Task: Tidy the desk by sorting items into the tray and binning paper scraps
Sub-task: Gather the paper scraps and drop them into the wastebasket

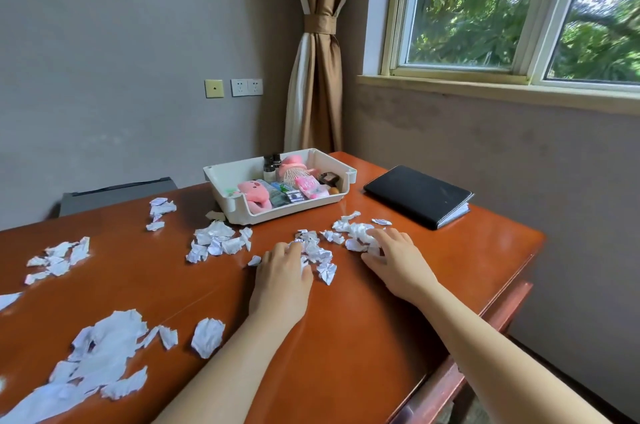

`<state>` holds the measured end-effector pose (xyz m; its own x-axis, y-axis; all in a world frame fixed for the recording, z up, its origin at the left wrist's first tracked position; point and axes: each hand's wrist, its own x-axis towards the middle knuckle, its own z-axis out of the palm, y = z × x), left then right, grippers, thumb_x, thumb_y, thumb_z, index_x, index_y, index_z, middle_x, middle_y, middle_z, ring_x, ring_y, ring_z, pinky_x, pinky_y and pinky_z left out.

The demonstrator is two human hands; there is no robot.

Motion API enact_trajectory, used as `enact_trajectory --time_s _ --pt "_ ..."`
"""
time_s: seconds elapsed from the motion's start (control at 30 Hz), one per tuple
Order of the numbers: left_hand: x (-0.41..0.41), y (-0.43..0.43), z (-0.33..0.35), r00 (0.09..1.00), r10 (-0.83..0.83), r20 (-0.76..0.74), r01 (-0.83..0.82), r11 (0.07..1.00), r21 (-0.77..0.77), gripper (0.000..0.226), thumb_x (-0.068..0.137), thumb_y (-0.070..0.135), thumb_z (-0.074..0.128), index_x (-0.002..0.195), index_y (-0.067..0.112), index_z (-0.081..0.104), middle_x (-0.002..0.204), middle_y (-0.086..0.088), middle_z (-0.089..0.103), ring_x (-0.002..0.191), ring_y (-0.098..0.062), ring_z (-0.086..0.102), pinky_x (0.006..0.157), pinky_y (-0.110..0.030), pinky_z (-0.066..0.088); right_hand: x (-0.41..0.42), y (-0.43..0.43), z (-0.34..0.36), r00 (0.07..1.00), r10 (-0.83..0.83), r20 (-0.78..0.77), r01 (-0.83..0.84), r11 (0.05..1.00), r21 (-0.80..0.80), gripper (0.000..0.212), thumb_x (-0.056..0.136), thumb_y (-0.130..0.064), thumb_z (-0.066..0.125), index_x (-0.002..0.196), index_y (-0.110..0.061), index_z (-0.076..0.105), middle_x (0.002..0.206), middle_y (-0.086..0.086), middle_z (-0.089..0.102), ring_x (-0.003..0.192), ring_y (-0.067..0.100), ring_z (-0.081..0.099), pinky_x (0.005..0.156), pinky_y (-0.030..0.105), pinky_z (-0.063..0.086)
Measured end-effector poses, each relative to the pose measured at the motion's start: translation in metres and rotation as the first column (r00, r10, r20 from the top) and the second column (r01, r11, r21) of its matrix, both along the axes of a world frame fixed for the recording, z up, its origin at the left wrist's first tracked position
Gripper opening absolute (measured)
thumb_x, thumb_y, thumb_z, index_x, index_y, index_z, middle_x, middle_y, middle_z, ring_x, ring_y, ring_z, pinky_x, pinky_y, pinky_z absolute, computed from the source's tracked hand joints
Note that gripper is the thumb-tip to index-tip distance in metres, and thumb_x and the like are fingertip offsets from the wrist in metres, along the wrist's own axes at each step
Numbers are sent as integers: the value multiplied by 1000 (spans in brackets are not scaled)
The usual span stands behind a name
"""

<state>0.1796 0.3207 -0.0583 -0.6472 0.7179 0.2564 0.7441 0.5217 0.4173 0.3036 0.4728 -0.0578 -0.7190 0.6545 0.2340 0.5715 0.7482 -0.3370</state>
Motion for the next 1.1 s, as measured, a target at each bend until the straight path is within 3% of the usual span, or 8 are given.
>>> enact_trajectory --time_s 0.23,0.33,0.43,0.57,0.63,0.77,0.83,1.1 --pt "-10 5 2 999 7 38 -11 996 91 38 98 8 39 135 15 43 133 -3 47 123 -18 43 97 -27 41 -4 3 -2 993 61 -102 -58 998 30 21 92 -21 53 111 -18 60 108 5 56 102 24 48 78 28 39" --pt "-10 0 1 1000 8 17 -10 994 110 42 97 15 42 139 18 37 139 -2 43 128 -19 40 101 -29 39 -4 1 -1 992 41 -120 -35 998 52 32 90 -20 55 122 -19 55 122 4 52 111 22 45 85 27 39" --pt "-11 -7 -4 995 46 -90 -46 999 -2 52 96 40 40 144 25 25 148 0 30 136 -21 28 111 -38 27 -2 -2 -1 995 -85 -52 92 984 153 50 90 -39 53 137 -26 39 139 3 42 124 24 40 98 34 39" --pt "-11 -9 -7 997 29 -75 -37 993 -110 61 93 56 31 146 29 19 150 0 28 138 -23 25 113 -44 22 0 -8 -4 987 -159 30 155 980 122 55 91 -49 45 140 -27 31 142 2 41 127 25 40 103 37 35" --pt "-12 -6 -6 996 -16 -85 4 990 -139 53 95 52 30 143 29 25 146 1 34 135 -21 28 112 -41 24 1 -8 -4 992 -128 17 125 985 117 44 93 -43 46 132 -25 40 134 2 47 118 23 43 95 33 37" --pt "-16 -2 -5 995 -55 -80 50 997 -61 31 100 35 32 128 27 42 132 3 44 123 -18 37 103 -34 33 1 -9 -1 998 -8 -69 16 994 107 8 93 -27 51 92 -19 50 100 1 51 85 17 40 62 22 29" --pt "-17 0 -4 996 -54 -72 53 999 -13 32 101 27 32 131 23 43 130 2 45 120 -17 39 100 -31 36 2 -12 0 997 13 -74 -5 994 107 21 93 -26 52 77 -24 39 88 -3 44 77 18 40 53 19 25" --pt "-14 2 -1 996 8 -86 -3 998 55 23 100 19 37 120 18 49 110 -1 61 96 -15 58 77 -25 52 4 -18 7 996 -16 -88 22 998 57 3 94 -19 47 92 -20 45 90 -2 57 72 22 47 50 20 29"
